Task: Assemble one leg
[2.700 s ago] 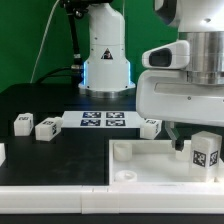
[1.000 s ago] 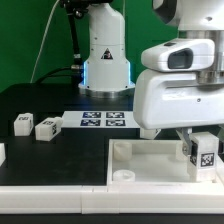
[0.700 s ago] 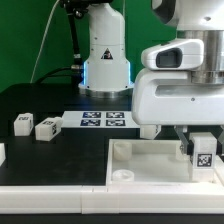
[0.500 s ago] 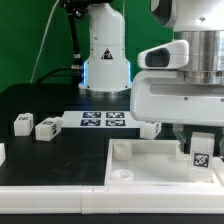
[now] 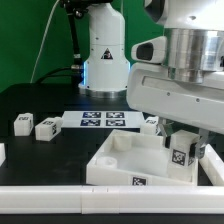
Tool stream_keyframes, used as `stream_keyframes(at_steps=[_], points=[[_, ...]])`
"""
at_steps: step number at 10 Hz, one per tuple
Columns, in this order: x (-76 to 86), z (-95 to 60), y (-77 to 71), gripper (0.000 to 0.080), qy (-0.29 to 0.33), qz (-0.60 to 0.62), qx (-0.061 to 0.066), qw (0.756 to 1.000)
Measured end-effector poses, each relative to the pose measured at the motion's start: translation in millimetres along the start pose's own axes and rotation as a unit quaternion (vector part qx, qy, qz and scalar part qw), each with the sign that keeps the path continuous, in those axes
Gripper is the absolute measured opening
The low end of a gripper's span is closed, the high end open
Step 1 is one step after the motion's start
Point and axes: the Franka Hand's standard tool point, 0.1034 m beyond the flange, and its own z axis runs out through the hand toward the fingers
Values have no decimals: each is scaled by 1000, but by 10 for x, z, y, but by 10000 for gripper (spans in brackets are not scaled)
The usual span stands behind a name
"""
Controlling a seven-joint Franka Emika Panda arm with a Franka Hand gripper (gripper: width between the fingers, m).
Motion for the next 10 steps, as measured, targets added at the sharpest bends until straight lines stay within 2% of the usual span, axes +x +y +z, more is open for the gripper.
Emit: stream_keyframes(at_steps=[1,2,3,4,5,10], points=[[14,1,19,306,0,15,-2,1000],[11,6,17,367,-1,19,-2,1000],[7,7,15,367,-1,18,-2,1000],[7,8,15,588,-1,18,-2,1000],[7,8,15,630,-1,18,-2,1000],[6,9,16,649,-1,17,-2,1000]])
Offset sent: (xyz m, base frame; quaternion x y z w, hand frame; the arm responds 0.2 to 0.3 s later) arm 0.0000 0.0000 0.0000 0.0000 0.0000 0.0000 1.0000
